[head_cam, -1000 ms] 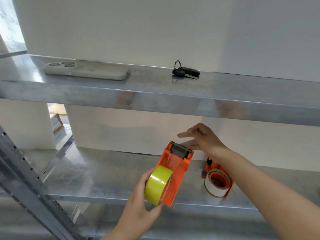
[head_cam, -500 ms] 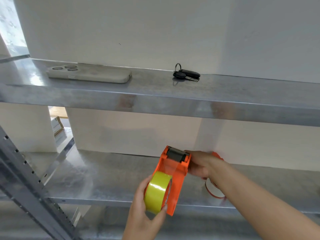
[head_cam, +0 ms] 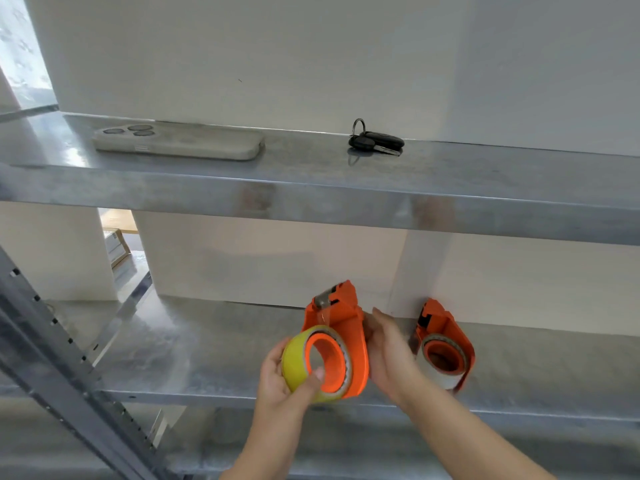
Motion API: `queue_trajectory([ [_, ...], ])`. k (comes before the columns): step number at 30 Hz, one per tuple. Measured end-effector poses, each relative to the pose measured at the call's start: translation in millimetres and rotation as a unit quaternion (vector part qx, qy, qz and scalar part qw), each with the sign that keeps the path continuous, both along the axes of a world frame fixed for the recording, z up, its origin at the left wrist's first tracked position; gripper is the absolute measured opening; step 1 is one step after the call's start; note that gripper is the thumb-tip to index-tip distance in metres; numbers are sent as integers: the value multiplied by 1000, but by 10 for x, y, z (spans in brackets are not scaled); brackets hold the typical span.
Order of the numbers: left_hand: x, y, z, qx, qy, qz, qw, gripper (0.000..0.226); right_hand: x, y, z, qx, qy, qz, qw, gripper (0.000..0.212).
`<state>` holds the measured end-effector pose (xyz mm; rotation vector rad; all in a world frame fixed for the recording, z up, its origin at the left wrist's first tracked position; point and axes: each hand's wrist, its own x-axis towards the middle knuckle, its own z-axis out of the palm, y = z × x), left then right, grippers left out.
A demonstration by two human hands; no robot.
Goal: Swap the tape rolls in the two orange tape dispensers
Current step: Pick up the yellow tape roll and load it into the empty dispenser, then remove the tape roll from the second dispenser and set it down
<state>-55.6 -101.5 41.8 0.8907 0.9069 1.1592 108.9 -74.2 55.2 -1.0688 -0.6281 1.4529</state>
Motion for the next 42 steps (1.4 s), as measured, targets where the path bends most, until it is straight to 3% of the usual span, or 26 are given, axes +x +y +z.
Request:
queue_trajectory([
  [4, 139, 180, -95, -95, -67, -37, 993, 45, -24, 150, -212, 28, -128, 8, 991, 46],
  [7, 269, 352, -263, -164, -45, -53, 984, 38, 25, 345, -385, -38, -274, -10, 961, 33],
  [12, 409, 600, -451, -165, 179, -160, 957, 29, 201, 495, -642, -83, -329, -25, 940, 34],
  [17, 428, 821, -583, -92, 409, -210, 883, 55, 245, 559, -739, -73, -338, -39, 937, 38],
  [19, 421, 842, -617, -76, 481, -201, 850, 46, 228, 554, -743, -66, -334, -39, 940, 38],
  [24, 429, 855, -779, -44, 522, -187, 831, 41, 195, 540, -775, -53, -326, -39, 943, 41],
  [28, 481, 838, -744, -28, 509, -146, 848, 41, 226, 533, -764, -70, -335, -7, 940, 45],
  [32, 506, 896, -607, -29, 472, -130, 872, 65, 272, 528, -684, -82, -340, -5, 937, 54],
  [38, 687, 1129, -117, 70, 444, -140, 883, 95, 495, 424, -321, -65, -352, -48, 932, 70],
  [42, 914, 1175, 222, 145, 455, -212, 852, 122, 726, 187, 65, -58, -400, -66, 912, 77],
])
